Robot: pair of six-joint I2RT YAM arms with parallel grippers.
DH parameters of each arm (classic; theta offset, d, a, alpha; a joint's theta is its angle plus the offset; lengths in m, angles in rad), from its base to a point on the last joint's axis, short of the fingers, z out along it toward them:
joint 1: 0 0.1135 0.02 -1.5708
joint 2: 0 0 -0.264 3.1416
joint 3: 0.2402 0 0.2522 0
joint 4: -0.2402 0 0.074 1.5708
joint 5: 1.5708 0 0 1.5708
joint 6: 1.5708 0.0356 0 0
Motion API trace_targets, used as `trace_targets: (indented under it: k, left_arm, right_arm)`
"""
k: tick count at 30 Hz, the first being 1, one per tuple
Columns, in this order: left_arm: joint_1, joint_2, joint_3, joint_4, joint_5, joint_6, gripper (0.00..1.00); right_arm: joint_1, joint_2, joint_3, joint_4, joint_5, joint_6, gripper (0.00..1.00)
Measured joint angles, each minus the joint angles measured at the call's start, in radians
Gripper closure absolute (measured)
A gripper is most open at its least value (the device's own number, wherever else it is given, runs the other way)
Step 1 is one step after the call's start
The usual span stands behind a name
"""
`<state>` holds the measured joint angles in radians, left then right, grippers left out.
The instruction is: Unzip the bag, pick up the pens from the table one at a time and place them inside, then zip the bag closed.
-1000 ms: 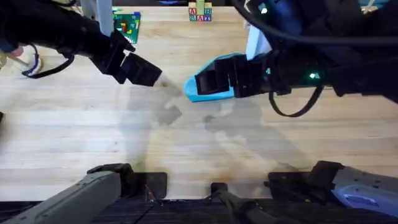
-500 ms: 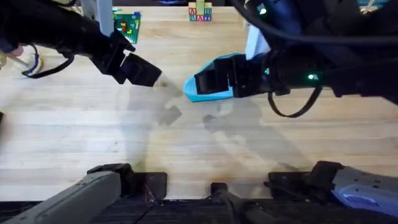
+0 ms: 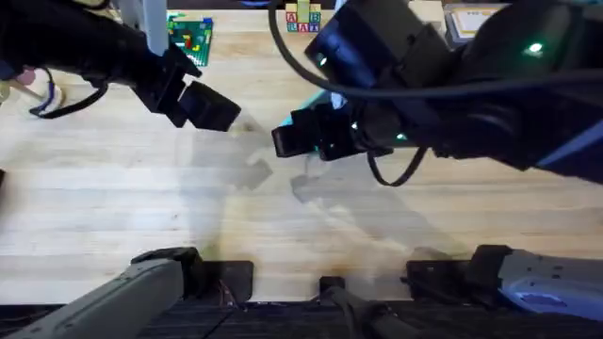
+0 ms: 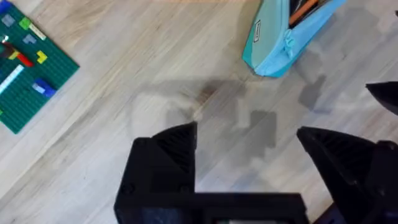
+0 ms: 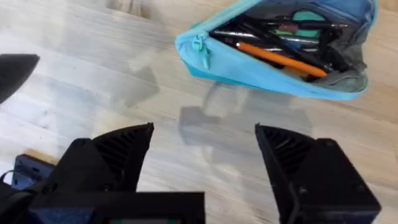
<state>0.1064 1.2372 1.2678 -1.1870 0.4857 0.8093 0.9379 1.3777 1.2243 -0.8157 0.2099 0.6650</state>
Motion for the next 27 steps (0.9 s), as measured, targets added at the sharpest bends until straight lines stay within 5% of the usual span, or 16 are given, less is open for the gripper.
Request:
trace_targets:
  k: [8, 27]
  left_arm:
    - [0.04, 0.029, 0.0, -0.006, 0.0, 0.003, 0.008]
    - [0.041, 0.06, 0.0, 0.001, -0.001, 0.004, 0.008]
  right_arm:
    - [0.022, 0.015, 0.0, 0.008, 0.054, 0.078, 0.005]
    - [0.135, 0.047, 0.0, 0.039, 0.181, 0.115, 0.005]
